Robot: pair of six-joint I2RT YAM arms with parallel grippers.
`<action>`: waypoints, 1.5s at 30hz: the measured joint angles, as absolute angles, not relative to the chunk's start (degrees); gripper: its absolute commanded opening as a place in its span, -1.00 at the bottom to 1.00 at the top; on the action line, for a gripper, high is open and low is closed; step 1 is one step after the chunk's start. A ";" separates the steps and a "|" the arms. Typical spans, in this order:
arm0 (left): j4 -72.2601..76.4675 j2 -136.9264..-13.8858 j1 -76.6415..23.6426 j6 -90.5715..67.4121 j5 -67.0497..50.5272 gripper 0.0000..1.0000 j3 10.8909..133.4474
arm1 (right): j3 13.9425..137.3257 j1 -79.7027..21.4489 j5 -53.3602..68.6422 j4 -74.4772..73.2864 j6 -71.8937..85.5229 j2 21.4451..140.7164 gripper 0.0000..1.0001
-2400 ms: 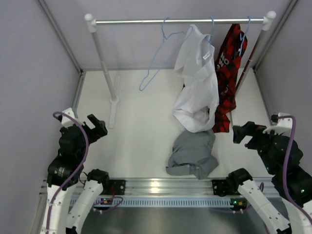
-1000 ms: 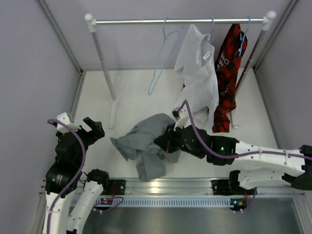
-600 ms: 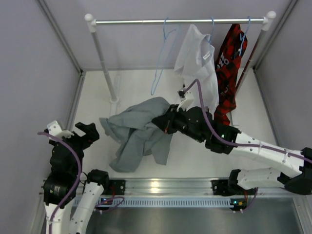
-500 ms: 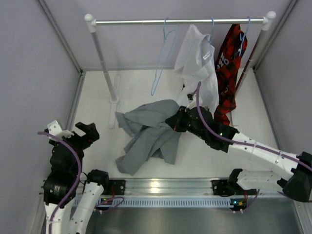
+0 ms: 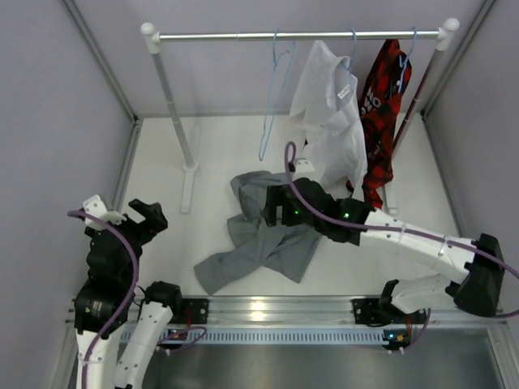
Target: Place the shirt on the hanger
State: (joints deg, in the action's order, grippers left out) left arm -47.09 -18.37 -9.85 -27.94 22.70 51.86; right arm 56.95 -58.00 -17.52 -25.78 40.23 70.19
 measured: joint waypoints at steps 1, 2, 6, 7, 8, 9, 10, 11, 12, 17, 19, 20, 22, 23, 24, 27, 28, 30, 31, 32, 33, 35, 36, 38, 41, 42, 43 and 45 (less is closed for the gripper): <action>-47.09 -18.37 -9.82 -27.94 22.70 0.97 51.86 | 61.36 -59.55 -18.79 -26.09 39.11 72.66 0.64; -47.09 -18.37 -9.80 -27.94 22.68 0.96 51.86 | 65.65 -60.84 -20.27 -25.85 37.89 75.57 0.60; -47.09 -18.09 -9.80 -27.94 22.59 0.97 51.83 | 76.42 -63.86 -29.93 -27.55 35.46 87.44 0.62; -47.07 -17.93 -9.80 -27.94 22.59 0.97 51.83 | 78.37 -64.47 -33.54 -28.67 35.27 90.76 0.63; -47.09 -17.78 -9.80 -27.94 22.59 0.97 51.83 | 79.57 -64.99 -36.29 -29.45 35.27 93.56 0.64; -47.09 -17.63 -9.80 -27.94 22.57 0.97 51.83 | 80.14 -65.52 -38.26 -30.22 35.24 95.90 0.64; -47.07 -17.56 -9.80 -27.94 22.55 0.97 51.83 | 80.42 -65.80 -39.16 -30.96 34.98 97.41 0.64; -47.07 -17.52 -9.80 -27.94 22.52 0.97 51.83 | 80.62 -65.95 -39.29 -31.44 34.41 98.89 0.63; -47.07 -17.52 -9.80 -27.94 22.37 0.97 51.83 | 81.28 -66.00 -39.22 -31.75 33.65 100.51 0.62; -47.07 -17.47 -9.80 -27.94 22.35 0.97 51.83 | 90.11 -65.78 -38.00 -30.89 29.63 109.86 0.58; -47.07 -17.43 -9.78 -27.94 22.33 0.97 51.83 | 92.40 -65.36 -37.26 -30.79 29.06 112.71 0.52; -47.07 -17.37 -9.80 -27.94 22.35 0.97 51.83 | 93.08 -65.14 -37.08 -30.79 28.97 113.73 0.49; -47.07 -17.34 -9.80 -27.94 22.33 0.97 51.83 | 94.48 -64.47 -36.95 -30.81 28.99 116.09 0.39; -47.07 -17.34 -9.78 -27.94 22.31 0.97 51.83 | 94.91 -64.20 -37.04 -30.87 29.02 116.95 0.34; -47.07 -17.34 -9.78 -27.94 22.24 0.97 51.83 | 95.66 -63.79 -37.30 -30.94 29.06 118.17 0.28; -47.07 -17.34 -9.78 -27.94 22.09 0.97 51.83 | 97.47 -62.94 -37.45 -30.92 29.17 120.95 0.11; -47.05 -17.34 -9.78 -27.94 22.09 0.97 51.83 | 98.24 -62.74 -37.39 -30.85 29.19 121.91 0.05; -47.07 -17.34 -9.78 -27.94 21.96 0.97 51.83 | 99.33 -62.46 -37.26 -30.87 29.19 123.42 -0.03; -47.07 -17.34 -9.78 -27.94 21.93 0.97 51.83 | 99.61 -62.43 -37.10 -30.81 29.34 123.96 -0.16; -47.05 -17.34 -9.78 -27.94 21.93 0.97 51.83 | 99.94 -62.41 -36.99 -30.85 29.36 124.49 -0.26; -47.07 -17.34 -9.78 -27.94 21.93 0.97 51.83 | 100.33 -62.35 -36.75 -30.85 29.45 125.08 -0.37; -47.05 -17.34 -9.78 -27.94 21.93 0.97 51.83 | 100.82 -62.30 -36.14 -30.50 29.41 126.10 -0.68; -47.07 -17.34 -9.78 -27.94 21.93 0.97 51.83 | 100.95 -62.22 -35.86 -30.26 29.71 126.58 -0.70; -47.05 -17.34 -9.78 -27.94 21.93 0.97 51.83 | 100.97 -62.04 -35.27 -30.02 30.04 127.33 -0.85; -47.07 -17.34 -9.78 -27.94 21.91 0.97 51.83 | 100.95 -61.73 -33.78 -29.71 29.76 127.68 -1.00; -47.05 -17.34 -9.78 -27.94 21.91 0.97 51.83 | 100.84 -61.73 -32.86 -29.04 29.23 127.57 -1.00; -47.07 -17.34 -9.78 -27.94 21.93 0.97 51.83 | 100.73 -61.76 -32.08 -28.25 28.60 127.46 -1.00; -47.07 -17.34 -9.78 -27.94 21.93 0.97 51.83 | 98.56 -62.15 -28.93 -25.21 26.28 125.91 -1.00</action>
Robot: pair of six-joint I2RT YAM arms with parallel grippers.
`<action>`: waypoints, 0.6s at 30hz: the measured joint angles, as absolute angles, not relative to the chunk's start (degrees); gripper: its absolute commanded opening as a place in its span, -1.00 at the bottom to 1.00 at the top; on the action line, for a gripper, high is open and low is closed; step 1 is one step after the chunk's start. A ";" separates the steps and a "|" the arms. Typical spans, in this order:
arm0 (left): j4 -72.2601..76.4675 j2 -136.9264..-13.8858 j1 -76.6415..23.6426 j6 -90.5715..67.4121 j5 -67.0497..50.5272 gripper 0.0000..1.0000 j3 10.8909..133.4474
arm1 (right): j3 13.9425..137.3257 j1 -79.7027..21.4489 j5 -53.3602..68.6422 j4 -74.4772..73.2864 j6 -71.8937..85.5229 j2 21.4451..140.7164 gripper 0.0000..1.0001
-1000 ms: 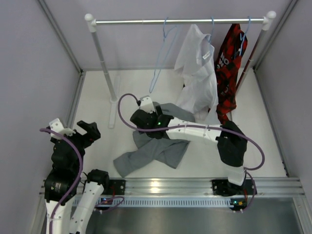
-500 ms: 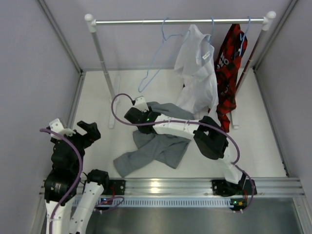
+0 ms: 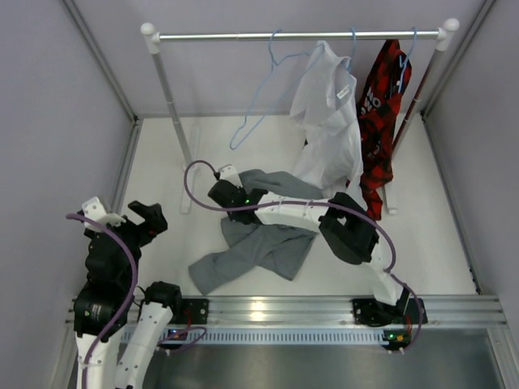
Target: Place the shirt on the hanger
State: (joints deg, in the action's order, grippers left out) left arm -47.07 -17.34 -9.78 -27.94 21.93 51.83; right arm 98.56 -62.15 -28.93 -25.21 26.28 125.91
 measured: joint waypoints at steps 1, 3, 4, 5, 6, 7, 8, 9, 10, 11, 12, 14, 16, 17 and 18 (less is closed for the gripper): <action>-47.07 -17.34 -9.78 -27.94 21.96 0.97 51.83 | 96.86 -62.39 -27.00 -23.81 24.77 124.38 -1.00; -47.07 -17.10 -9.78 -27.97 22.06 0.97 51.81 | 94.08 -63.22 -23.53 -22.24 22.26 120.68 -1.00; -47.07 -16.69 -9.78 -27.99 22.28 0.97 51.75 | 93.19 -63.81 -21.39 -22.00 21.17 118.37 -1.00; -47.07 -16.03 -9.78 -27.99 22.59 0.97 51.68 | 92.60 -64.58 -18.94 -21.67 20.16 115.48 -1.00; -47.07 -15.09 -9.72 -28.08 23.05 0.97 51.57 | 92.51 -65.12 -17.32 -21.58 19.53 113.25 -1.00; -47.07 -13.89 -9.50 -28.25 23.59 0.97 51.53 | 92.51 -65.71 -14.92 -21.32 19.07 110.28 -1.00; -47.05 -12.64 -9.26 -28.42 24.12 0.97 51.51 | 92.62 -66.19 -12.88 -21.02 18.61 107.18 -1.00; -47.00 -11.18 -8.95 -28.56 24.62 0.97 51.48 | 92.82 -66.59 -10.81 -20.97 18.20 104.33 -1.00; -47.00 -9.63 -8.60 -28.71 25.23 0.97 51.46 | 93.34 -66.85 -8.56 -21.02 17.91 101.32 -1.00; -46.96 -7.81 -8.21 -28.91 26.00 0.97 51.46 | 94.59 -67.02 -6.22 -21.17 17.63 98.59 -1.00; -46.98 -6.20 -7.90 -29.19 26.72 0.97 51.46 | 95.92 -67.05 -4.38 -21.23 17.54 96.95 -1.00; -47.16 -3.70 -7.44 -30.13 28.40 0.97 51.66 | 100.90 -67.02 0.89 -21.98 17.52 93.69 -1.00; -47.16 -3.09 -7.29 -30.65 29.93 0.97 51.96 | 106.24 -67.02 5.61 -22.87 17.52 92.31 -1.00; -47.13 -3.14 -7.25 -30.89 30.37 0.97 51.99 | 108.62 -67.05 7.55 -23.68 17.52 91.92 -1.00; -47.24 -3.20 -7.16 -31.07 30.59 0.97 51.99 | 111.50 -67.05 9.58 -24.86 17.52 91.64 -1.00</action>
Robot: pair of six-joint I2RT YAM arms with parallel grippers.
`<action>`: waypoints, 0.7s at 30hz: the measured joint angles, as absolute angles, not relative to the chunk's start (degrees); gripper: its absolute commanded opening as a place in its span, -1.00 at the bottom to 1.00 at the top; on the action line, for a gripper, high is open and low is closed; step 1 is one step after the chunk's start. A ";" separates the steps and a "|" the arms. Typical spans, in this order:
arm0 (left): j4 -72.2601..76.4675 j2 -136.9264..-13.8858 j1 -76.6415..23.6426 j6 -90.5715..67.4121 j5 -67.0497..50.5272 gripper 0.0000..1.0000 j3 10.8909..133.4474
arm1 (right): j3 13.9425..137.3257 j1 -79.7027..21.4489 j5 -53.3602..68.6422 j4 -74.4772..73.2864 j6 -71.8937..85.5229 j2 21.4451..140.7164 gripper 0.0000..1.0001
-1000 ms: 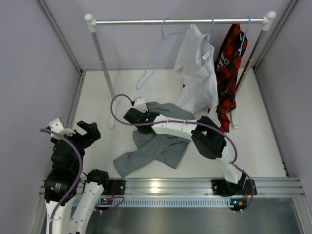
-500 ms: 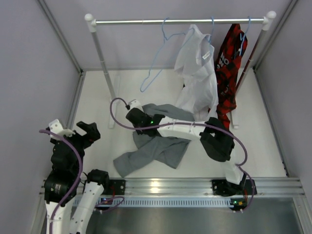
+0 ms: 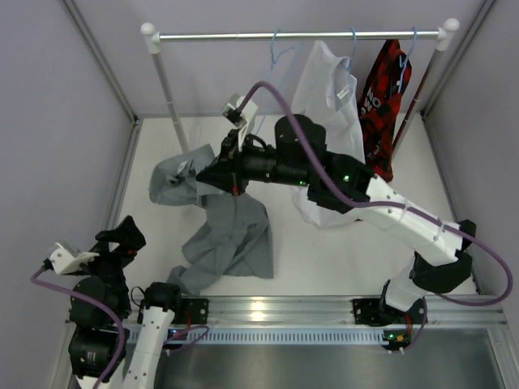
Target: Place the shirt on the hanger
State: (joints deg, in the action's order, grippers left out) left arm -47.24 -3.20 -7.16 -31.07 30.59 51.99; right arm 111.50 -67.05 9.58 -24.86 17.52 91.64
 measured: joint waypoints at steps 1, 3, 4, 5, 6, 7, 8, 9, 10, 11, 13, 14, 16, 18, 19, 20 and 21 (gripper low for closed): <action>-47.37 -3.27 -7.07 -31.27 30.92 0.97 51.99 | 113.82 -67.05 11.22 -25.76 17.52 91.15 -1.00; -47.42 -3.29 -6.90 -31.51 31.24 0.97 51.99 | 116.05 -67.00 12.58 -27.64 17.10 89.30 -1.00; -47.46 -3.29 -6.76 -31.59 31.31 0.97 51.99 | 116.05 -66.92 12.56 -28.42 17.06 88.09 -1.00; -47.55 -3.29 -6.70 -31.62 31.38 0.97 51.99 | 115.26 -66.48 12.58 -29.28 17.08 86.41 -1.00; -47.64 -3.31 -6.66 -31.62 31.38 0.96 51.99 | 112.68 -65.69 12.60 -29.23 17.15 83.92 -1.00; -47.62 -3.42 -6.61 -31.57 31.11 0.96 51.99 | 109.49 -64.79 12.36 -29.63 17.21 81.25 -1.00; -47.51 -3.57 -6.57 -31.44 30.74 0.97 51.99 | 106.15 -63.83 11.88 -29.36 17.52 79.00 -1.00; -47.37 -3.95 -6.52 -30.87 29.69 0.97 51.99 | 99.44 -62.06 11.51 -28.21 18.00 75.22 -1.00; -47.09 -4.34 -6.50 -30.06 28.03 0.97 51.99 | 94.67 -60.77 11.40 -28.12 18.39 72.71 -1.00; -46.46 -4.93 -6.44 -29.19 25.02 0.97 51.96 | 88.40 -59.11 11.51 -27.07 19.22 70.11 -1.00; -45.28 -6.57 -6.39 -27.33 18.41 0.97 51.96 | 76.25 -55.96 12.03 -23.51 21.10 65.87 -1.00; -44.56 -7.77 -6.42 -26.63 14.09 0.97 51.96 | 69.17 -54.24 12.14 -21.23 22.63 64.23 -1.00; -43.09 -12.03 -6.39 -25.69 3.40 0.97 52.29 | 55.61 -50.74 12.36 -17.54 25.78 61.73 -1.00; -42.37 -15.99 -6.39 -25.56 -3.22 0.97 52.53 | 46.19 -48.29 11.81 -15.70 28.42 61.21 -1.00; -41.71 -19.44 -6.39 -25.61 -7.57 0.97 52.69 | 41.58 -47.27 11.18 -14.61 29.74 61.08 -1.00; -40.93 -23.27 -6.39 -25.76 -11.81 0.97 52.73 | 38.30 -46.65 10.52 -14.09 30.76 60.97 -1.00; -40.23 -27.35 -6.42 -25.98 -15.59 0.97 52.49 | 36.16 -46.33 10.07 -13.43 31.46 60.82 -1.00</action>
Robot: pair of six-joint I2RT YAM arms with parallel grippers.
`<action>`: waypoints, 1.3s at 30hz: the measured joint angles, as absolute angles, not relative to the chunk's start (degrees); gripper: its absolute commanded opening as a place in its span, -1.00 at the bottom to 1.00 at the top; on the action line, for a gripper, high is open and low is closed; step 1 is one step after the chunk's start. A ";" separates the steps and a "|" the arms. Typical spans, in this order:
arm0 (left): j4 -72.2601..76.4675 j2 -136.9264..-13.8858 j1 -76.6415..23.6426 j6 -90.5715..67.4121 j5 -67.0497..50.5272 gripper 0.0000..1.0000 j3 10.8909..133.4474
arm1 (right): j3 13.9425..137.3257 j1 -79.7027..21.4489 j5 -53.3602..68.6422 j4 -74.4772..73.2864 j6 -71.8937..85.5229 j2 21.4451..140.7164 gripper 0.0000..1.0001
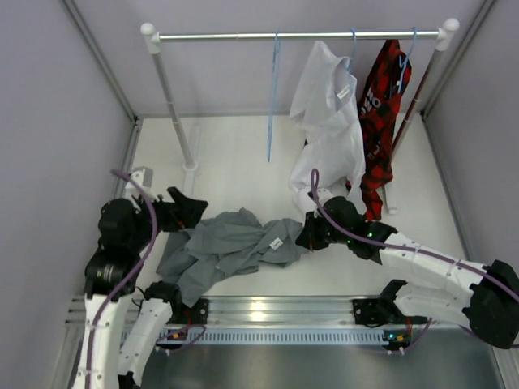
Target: Place the shirt on the hanger
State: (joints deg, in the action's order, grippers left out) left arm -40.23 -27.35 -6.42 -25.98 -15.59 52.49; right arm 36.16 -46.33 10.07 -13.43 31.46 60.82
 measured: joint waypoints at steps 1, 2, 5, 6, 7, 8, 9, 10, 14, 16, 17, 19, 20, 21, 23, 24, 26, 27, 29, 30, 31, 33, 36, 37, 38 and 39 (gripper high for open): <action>-39.75 -30.48 -6.44 -26.15 -18.17 0.97 52.10 | 34.17 -46.19 9.17 -12.62 32.47 60.58 -1.00; -39.20 -34.24 -6.74 -26.44 -19.99 0.97 51.16 | 32.97 -46.17 8.49 -12.03 33.41 60.40 -1.00; -39.40 -41.23 -10.15 -27.46 -19.11 0.97 48.03 | 32.58 -46.11 5.93 -9.61 35.53 60.51 -1.00; -39.90 -42.92 -14.24 -28.42 -15.94 0.97 47.40 | 32.80 -46.06 4.99 -8.58 36.27 60.71 -1.00; -40.29 -44.36 -19.51 -29.56 -12.56 0.97 47.31 | 33.12 -46.04 4.03 -7.68 36.73 61.23 -1.00; -40.23 -45.60 -26.22 -30.83 -8.95 0.96 47.35 | 33.74 -46.04 3.03 -7.18 37.32 62.08 -1.00; -40.18 -46.57 -33.98 -32.47 -3.60 0.97 47.44 | 34.50 -46.02 2.02 -6.72 37.78 63.11 -1.00; -40.34 -47.40 -41.08 -34.20 2.11 0.97 47.62 | 35.38 -45.98 0.86 -6.31 38.17 64.25 -1.00; -43.90 -48.51 -63.51 -42.87 24.21 0.97 48.88 | 38.83 -44.58 -1.54 -5.45 38.63 68.51 -1.00; -45.52 -49.19 -68.75 -46.19 32.67 0.97 49.15 | 40.69 -43.18 -1.74 -5.54 38.50 70.85 -1.00; -46.15 -49.91 -70.15 -47.29 35.33 0.97 49.28 | 41.63 -42.61 -1.80 -5.52 38.33 71.94 -1.00; -48.12 -53.84 -73.08 -50.24 41.34 0.96 50.22 | 43.79 -41.52 -1.69 -5.54 37.89 74.30 -1.00; -49.28 -56.95 -74.48 -51.96 43.92 0.96 51.00 | 44.77 -41.06 -1.43 -5.56 37.63 75.31 -1.00; -51.00 -60.58 -75.59 -53.76 46.19 0.94 52.27 | 45.56 -40.69 -1.28 -5.56 37.50 76.03 -1.00; -52.95 -68.40 -77.30 -56.95 49.60 0.68 54.35 | 46.41 -40.21 -0.97 -5.52 37.17 76.53 -1.00; -54.00 -71.90 -77.78 -58.13 50.89 0.53 55.05 | 46.70 -39.99 -0.82 -5.54 37.04 76.53 -1.00; -55.35 -76.60 -78.24 -60.47 52.40 0.22 55.29 | 47.16 -39.72 -0.03 -5.48 36.60 76.53 -1.00; -56.23 -77.91 -78.39 -61.23 52.90 0.22 55.29 | 47.31 -39.64 0.45 -5.58 36.42 76.53 -1.00; -57.39 -79.24 -78.43 -62.74 53.89 0.22 55.29 | 47.40 -39.57 1.21 -5.56 36.05 76.51 -1.00; -57.76 -79.66 -78.43 -63.57 54.28 0.21 55.29 | 47.40 -39.57 1.61 -5.58 35.94 76.51 -1.00; -58.11 -80.03 -78.43 -64.40 54.76 0.19 55.29 | 47.40 -39.57 1.85 -5.58 35.75 76.51 -1.00; -58.61 -80.84 -78.43 -65.67 55.46 0.11 55.29 | 47.42 -39.57 2.39 -5.58 35.51 76.51 -1.00; -58.83 -82.96 -78.43 -67.29 56.36 0.11 55.29 | 47.55 -39.57 3.16 -5.63 35.14 76.51 -1.00; -58.85 -83.74 -78.43 -67.72 56.53 0.11 55.31 | 47.72 -39.57 3.36 -5.67 35.05 76.51 -1.00; -59.02 -84.49 -78.43 -68.03 56.64 0.13 55.44 | 47.83 -39.57 3.44 -5.61 35.00 76.51 -1.00; -59.07 -85.17 -78.50 -68.53 56.69 0.15 55.57 | 48.05 -39.57 3.68 -5.63 34.96 76.51 -1.00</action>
